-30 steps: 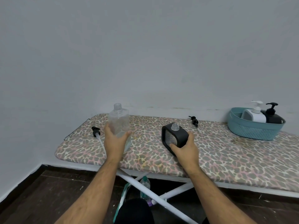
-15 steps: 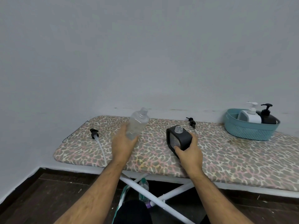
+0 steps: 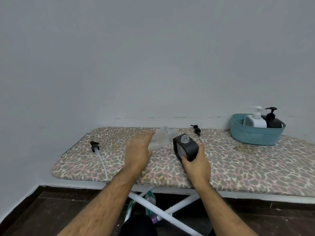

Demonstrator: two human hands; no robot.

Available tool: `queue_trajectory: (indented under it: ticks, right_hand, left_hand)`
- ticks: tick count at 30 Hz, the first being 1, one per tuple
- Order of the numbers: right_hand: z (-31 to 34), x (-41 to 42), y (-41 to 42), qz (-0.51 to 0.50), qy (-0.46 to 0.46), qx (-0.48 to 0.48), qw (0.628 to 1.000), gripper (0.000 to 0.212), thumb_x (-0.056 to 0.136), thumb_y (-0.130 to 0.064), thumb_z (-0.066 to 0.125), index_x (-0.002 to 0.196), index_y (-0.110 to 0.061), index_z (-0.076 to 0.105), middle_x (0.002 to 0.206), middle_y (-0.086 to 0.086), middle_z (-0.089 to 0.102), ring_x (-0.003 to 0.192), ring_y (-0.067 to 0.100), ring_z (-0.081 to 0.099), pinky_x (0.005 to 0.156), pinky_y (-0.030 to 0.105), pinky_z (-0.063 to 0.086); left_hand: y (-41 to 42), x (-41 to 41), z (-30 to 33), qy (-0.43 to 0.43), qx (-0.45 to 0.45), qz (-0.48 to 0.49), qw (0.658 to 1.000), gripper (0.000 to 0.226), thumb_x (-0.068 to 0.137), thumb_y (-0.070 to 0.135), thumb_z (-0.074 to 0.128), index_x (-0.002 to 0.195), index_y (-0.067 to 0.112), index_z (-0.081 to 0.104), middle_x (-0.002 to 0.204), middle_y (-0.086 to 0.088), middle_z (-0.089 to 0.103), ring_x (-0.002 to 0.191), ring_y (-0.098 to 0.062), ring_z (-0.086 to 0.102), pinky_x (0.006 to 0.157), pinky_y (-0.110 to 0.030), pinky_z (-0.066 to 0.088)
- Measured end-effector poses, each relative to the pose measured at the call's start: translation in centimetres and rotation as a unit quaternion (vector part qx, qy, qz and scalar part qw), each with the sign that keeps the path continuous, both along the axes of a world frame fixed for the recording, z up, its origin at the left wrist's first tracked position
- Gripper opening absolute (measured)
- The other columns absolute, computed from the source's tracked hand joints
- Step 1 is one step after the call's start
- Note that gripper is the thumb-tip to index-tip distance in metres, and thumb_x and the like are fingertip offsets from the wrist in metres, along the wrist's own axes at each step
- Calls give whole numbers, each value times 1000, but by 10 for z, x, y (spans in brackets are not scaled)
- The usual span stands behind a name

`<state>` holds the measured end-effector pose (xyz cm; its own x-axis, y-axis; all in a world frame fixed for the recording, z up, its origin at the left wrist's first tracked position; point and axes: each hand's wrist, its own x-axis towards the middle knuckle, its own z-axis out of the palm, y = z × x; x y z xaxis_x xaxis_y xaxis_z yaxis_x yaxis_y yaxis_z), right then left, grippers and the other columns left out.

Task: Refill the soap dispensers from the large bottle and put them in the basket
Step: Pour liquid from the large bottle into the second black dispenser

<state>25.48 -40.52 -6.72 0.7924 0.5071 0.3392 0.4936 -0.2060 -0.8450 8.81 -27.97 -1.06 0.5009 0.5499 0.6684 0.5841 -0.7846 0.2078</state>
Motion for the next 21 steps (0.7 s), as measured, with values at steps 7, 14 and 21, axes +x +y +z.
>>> queue_trajectory:
  ticks: [7,14,21]
  right_hand:
    - [-1,3,1,-6,10,-6,1000,52,80,-31,75,120,-29,43,82,-13,61,70,15,60,64,31,52]
    - [-2,3,1,-19,2,-11,1000,50,80,-32,76,120,-25,46,80,-12,59,68,15,57,60,27,44]
    - [-4,4,2,-28,2,-14,1000,52,79,-34,76,121,-25,46,86,-9,64,72,15,59,61,27,47]
  left_hand:
    - [-2,7,4,43,45,18,998,77,62,10,87,131,25,58,123,5,67,108,-22,62,95,-43,45]
    - [-6,14,12,74,69,22,995,75,63,10,86,130,28,58,125,6,65,112,-21,61,97,-43,44]
    - [-5,16,18,84,90,25,992,76,56,7,89,125,26,63,118,5,69,106,-22,64,90,-44,48]
